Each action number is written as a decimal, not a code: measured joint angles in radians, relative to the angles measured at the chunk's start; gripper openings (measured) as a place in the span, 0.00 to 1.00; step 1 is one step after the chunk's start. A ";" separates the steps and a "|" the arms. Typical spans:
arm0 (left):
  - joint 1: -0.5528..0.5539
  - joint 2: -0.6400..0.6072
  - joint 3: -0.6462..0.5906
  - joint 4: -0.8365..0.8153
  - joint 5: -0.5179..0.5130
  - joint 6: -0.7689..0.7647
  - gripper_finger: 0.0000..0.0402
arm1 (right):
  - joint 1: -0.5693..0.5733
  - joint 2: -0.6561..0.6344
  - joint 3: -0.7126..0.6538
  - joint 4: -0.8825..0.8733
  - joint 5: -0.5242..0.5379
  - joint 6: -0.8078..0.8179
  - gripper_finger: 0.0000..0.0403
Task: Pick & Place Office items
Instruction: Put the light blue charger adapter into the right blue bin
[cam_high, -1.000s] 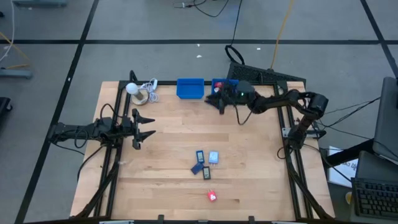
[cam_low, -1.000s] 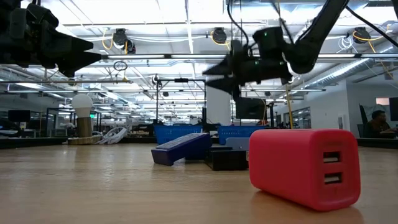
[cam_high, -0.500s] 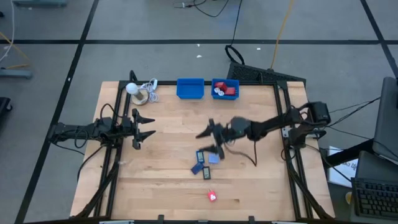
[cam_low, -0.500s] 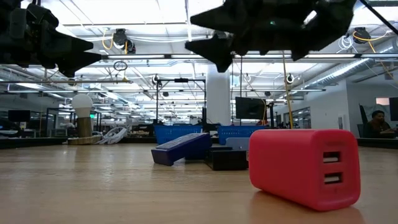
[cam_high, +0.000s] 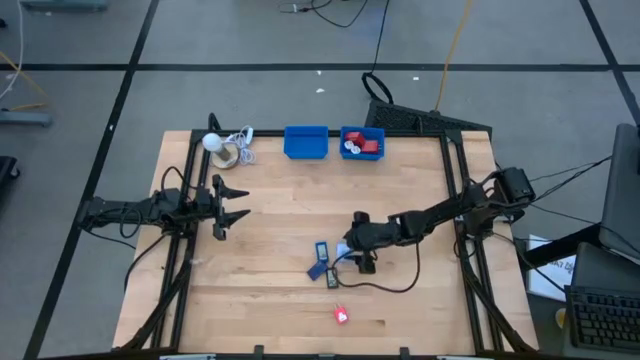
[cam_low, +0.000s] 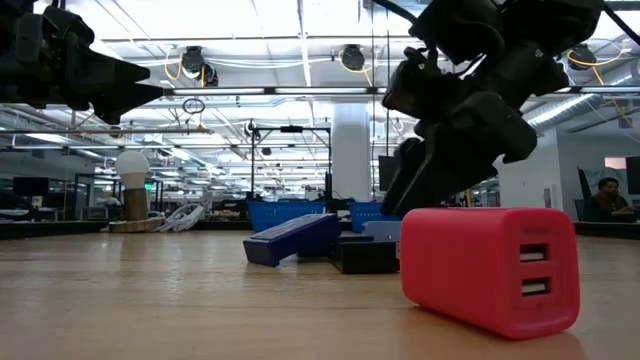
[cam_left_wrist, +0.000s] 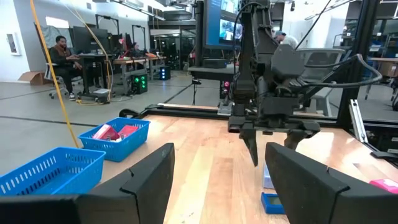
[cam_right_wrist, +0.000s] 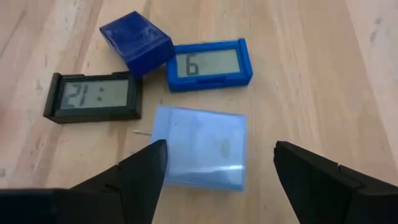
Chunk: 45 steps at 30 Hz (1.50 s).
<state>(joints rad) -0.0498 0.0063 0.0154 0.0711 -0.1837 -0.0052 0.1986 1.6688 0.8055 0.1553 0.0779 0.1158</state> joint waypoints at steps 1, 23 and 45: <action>0.000 0.000 0.000 0.000 0.000 0.000 0.64 | 0.000 0.000 0.000 -0.003 -0.003 0.018 0.70; 0.000 0.000 0.000 0.000 0.000 -0.001 0.64 | -0.001 0.001 -0.001 0.011 -0.584 0.263 0.69; 0.000 0.000 0.000 0.000 0.000 0.000 0.64 | 0.076 0.002 -0.002 0.068 -0.219 -0.210 0.69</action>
<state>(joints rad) -0.0498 0.0063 0.0154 0.0715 -0.1837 -0.0052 0.2747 1.6707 0.8036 0.2233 -0.1415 -0.0944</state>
